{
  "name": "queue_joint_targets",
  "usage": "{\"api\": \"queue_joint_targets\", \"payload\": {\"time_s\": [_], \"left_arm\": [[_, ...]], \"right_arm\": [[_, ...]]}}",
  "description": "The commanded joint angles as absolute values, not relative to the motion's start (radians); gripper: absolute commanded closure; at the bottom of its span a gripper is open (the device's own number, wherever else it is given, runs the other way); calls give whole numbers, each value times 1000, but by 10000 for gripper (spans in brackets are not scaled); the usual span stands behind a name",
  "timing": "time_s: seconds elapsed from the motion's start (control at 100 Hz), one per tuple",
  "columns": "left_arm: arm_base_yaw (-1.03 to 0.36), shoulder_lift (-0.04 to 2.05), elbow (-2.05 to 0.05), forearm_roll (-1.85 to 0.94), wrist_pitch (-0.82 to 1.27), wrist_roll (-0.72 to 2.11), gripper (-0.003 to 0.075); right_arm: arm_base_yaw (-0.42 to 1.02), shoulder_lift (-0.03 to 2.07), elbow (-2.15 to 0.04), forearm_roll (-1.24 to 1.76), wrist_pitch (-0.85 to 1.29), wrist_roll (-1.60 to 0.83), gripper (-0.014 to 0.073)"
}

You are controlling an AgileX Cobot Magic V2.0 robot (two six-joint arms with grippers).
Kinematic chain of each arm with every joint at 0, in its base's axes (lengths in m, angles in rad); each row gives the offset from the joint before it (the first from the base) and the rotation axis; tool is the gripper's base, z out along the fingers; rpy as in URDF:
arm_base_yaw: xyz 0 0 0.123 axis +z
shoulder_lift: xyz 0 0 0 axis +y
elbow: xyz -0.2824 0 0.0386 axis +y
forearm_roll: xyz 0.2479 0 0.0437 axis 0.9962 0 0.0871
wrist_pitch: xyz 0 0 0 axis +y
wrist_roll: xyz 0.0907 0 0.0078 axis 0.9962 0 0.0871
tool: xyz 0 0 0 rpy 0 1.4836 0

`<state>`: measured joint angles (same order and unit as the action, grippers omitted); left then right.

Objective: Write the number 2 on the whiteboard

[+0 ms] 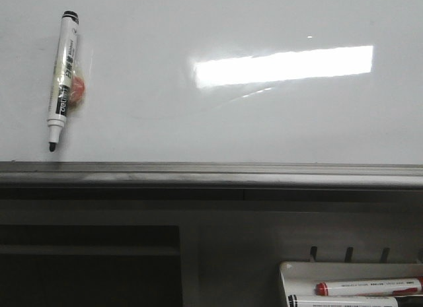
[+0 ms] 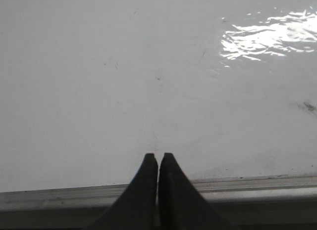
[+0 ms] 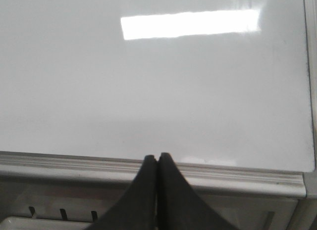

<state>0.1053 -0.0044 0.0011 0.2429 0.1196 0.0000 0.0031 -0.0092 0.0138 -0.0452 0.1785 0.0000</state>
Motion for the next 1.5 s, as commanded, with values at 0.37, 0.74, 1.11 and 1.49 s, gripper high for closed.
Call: {"api": "queue_joint_targets", "payload": {"time_s": [0.37, 0.74, 1.11, 1.49], "left_arm": [[97, -9, 9, 52, -59, -11, 741], [97, 193, -298, -52, 235, -11, 741], [97, 310, -359, -68, 179, -11, 649], [55, 336, -305, -26, -204, -13, 255]], "right_arm": [[-1, -31, 33, -146, -58, 7, 654], [1, 133, -240, 186, 303, 20, 654], [1, 377, -383, 186, 477, 20, 654], [2, 385, -383, 202, 433, 20, 654]]}}
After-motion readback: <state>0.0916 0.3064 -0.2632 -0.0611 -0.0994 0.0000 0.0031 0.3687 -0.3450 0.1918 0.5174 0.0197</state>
